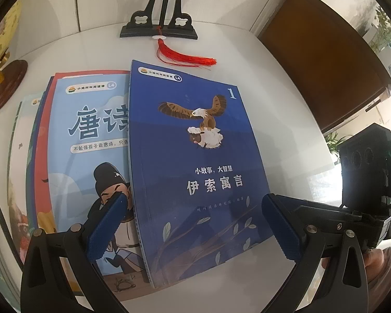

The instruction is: Organize books

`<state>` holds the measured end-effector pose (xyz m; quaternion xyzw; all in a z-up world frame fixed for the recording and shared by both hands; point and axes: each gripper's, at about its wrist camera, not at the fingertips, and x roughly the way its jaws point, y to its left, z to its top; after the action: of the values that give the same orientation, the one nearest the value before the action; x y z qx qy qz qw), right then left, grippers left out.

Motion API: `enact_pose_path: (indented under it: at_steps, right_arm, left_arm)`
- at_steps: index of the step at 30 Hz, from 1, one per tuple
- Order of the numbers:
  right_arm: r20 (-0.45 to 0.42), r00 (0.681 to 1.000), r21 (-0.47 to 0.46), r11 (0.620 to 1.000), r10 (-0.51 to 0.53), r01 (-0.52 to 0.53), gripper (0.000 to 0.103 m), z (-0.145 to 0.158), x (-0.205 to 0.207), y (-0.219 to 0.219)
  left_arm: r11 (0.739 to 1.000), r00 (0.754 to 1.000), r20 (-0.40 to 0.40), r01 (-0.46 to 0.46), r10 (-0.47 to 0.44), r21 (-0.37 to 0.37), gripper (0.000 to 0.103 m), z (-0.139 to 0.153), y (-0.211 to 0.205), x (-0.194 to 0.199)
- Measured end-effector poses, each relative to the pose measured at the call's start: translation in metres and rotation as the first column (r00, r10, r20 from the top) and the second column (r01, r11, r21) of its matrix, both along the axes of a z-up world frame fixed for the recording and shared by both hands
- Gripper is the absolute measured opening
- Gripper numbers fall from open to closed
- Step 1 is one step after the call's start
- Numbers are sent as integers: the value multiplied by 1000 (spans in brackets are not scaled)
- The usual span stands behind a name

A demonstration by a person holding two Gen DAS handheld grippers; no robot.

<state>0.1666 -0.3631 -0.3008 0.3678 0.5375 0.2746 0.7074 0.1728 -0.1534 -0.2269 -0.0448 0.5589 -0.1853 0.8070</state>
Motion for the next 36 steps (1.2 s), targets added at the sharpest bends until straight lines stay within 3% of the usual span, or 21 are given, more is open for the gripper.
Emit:
enact_pose_path:
  at_steps: [17,36]
  right_arm:
    - [-31,999,18,1000,16,-15,103,0,4,-1]
    - [-47,999,29,1000,6,-4,103,-2,5,-4]
  left_arm:
    - [999,1000,-8,11,-11,-41,102,2,6,1]
    - [998,999,-19,38,-37,45,102,0,-6,1]
